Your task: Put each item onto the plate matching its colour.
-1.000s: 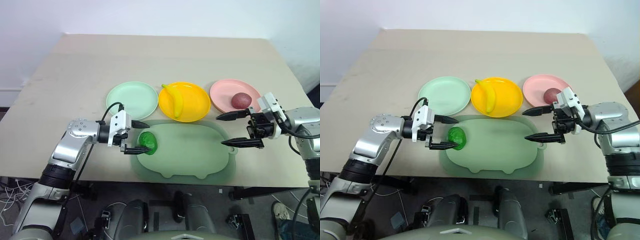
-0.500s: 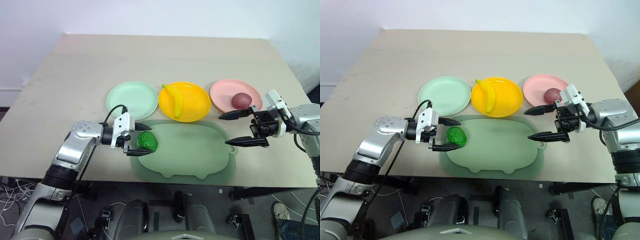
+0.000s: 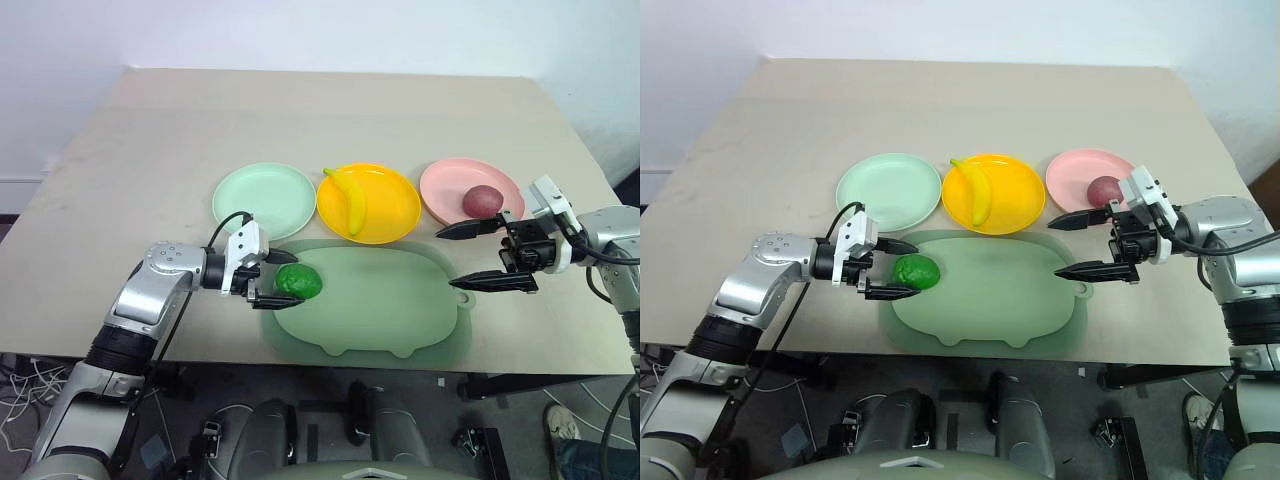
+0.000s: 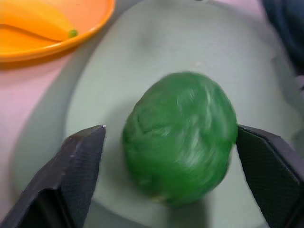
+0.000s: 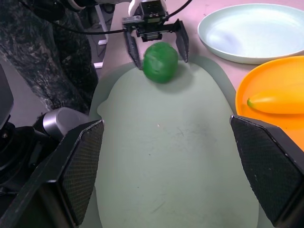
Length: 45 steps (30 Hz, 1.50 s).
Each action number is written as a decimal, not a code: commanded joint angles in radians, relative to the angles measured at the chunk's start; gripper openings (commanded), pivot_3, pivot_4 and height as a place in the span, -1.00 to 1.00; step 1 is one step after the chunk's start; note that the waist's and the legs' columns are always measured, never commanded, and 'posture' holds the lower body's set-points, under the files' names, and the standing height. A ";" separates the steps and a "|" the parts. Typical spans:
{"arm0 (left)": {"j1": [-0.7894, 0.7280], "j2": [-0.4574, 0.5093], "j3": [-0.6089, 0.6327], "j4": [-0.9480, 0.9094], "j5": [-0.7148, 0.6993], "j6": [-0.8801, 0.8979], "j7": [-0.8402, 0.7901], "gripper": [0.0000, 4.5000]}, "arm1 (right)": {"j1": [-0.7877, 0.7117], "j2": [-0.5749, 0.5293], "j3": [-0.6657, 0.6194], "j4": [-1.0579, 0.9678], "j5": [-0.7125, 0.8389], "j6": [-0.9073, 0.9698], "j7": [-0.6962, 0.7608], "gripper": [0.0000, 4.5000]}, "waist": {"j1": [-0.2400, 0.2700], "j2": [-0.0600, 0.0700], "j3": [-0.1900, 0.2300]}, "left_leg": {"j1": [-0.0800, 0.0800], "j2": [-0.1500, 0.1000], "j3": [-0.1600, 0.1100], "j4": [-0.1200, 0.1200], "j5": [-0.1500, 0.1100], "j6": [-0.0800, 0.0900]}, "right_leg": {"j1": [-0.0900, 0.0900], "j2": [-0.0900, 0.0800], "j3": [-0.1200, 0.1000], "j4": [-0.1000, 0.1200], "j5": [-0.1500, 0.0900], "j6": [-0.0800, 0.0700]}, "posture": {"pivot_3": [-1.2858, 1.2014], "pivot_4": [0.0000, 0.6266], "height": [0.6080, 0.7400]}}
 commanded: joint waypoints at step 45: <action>-0.382 -0.048 0.204 0.627 0.027 -0.025 0.242 0.32 | -0.053 0.041 -0.056 -0.006 -0.027 0.031 0.004 1.00 | -0.002 0.000 0.000 | 0.000 0.000 0.001 0.001 0.003 -0.005 | 0.002 0.000 -0.002 0.001 0.000 0.000 | 0.03 -0.52 1.00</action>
